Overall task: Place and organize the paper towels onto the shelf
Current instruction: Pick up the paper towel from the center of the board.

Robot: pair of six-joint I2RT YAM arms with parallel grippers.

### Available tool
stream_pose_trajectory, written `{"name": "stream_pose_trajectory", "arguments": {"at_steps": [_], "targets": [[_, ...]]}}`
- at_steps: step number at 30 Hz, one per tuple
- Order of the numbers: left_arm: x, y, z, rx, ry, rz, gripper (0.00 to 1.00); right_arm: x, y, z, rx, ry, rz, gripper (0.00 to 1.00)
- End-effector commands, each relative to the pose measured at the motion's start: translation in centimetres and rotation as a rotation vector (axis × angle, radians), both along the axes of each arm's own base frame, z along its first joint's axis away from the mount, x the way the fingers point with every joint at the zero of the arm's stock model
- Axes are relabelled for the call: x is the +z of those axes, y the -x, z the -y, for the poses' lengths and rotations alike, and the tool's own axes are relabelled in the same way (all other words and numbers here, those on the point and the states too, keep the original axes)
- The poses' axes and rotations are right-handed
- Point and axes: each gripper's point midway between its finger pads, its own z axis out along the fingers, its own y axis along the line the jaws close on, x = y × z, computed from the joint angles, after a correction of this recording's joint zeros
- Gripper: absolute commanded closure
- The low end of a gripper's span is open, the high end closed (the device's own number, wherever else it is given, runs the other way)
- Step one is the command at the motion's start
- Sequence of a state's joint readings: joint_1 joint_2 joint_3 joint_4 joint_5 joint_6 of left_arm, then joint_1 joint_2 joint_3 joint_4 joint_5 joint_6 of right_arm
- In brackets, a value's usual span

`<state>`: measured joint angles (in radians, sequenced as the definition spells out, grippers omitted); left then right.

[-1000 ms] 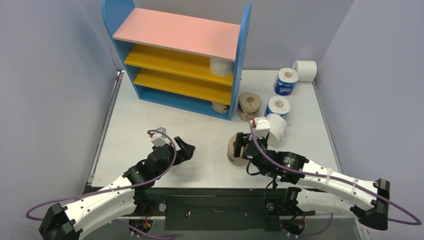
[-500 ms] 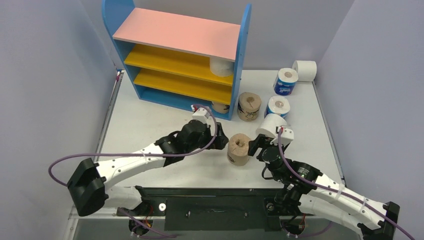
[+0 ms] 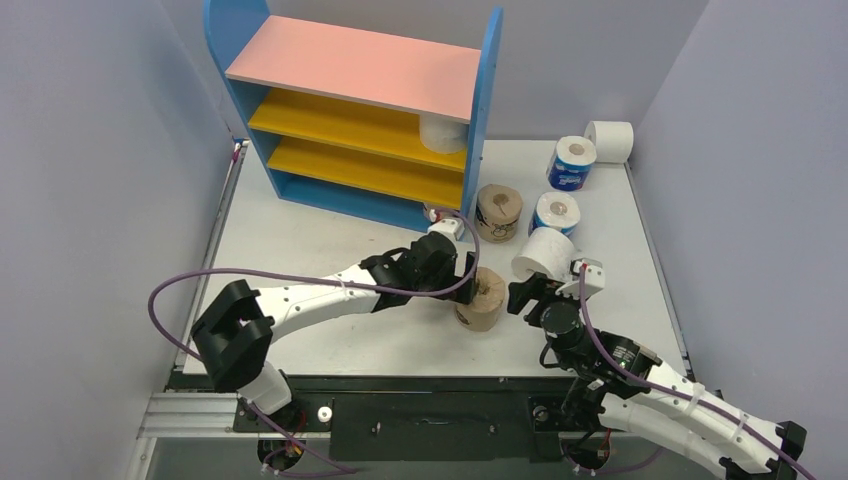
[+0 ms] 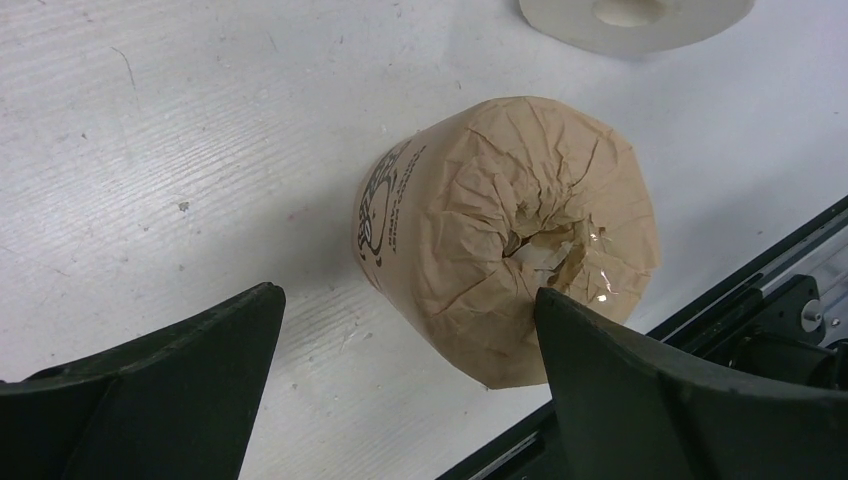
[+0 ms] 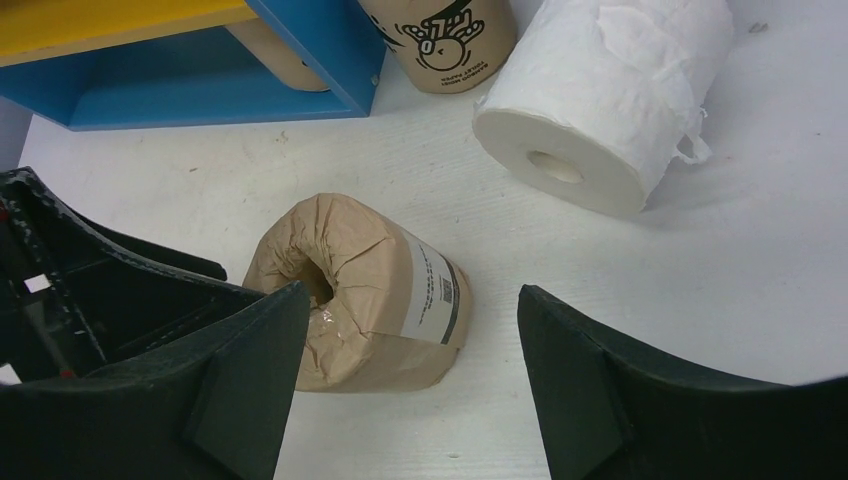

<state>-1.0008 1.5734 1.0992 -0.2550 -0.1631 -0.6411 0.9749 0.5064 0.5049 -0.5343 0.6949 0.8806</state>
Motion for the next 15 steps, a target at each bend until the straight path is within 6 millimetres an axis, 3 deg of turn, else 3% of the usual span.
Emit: {"name": "stream_pose_trajectory", "arguments": {"at_steps": [1,15], "targets": [[1.2,-0.5,1.4,-0.037,-0.002,0.026,0.06,-0.2,-0.1,0.8,-0.037,0.008,0.007,0.28],[-0.9,-1.5,2.7,-0.037,-0.049,0.007,0.15,-0.4,0.1,1.2,-0.041,0.006,0.008,0.29]]}}
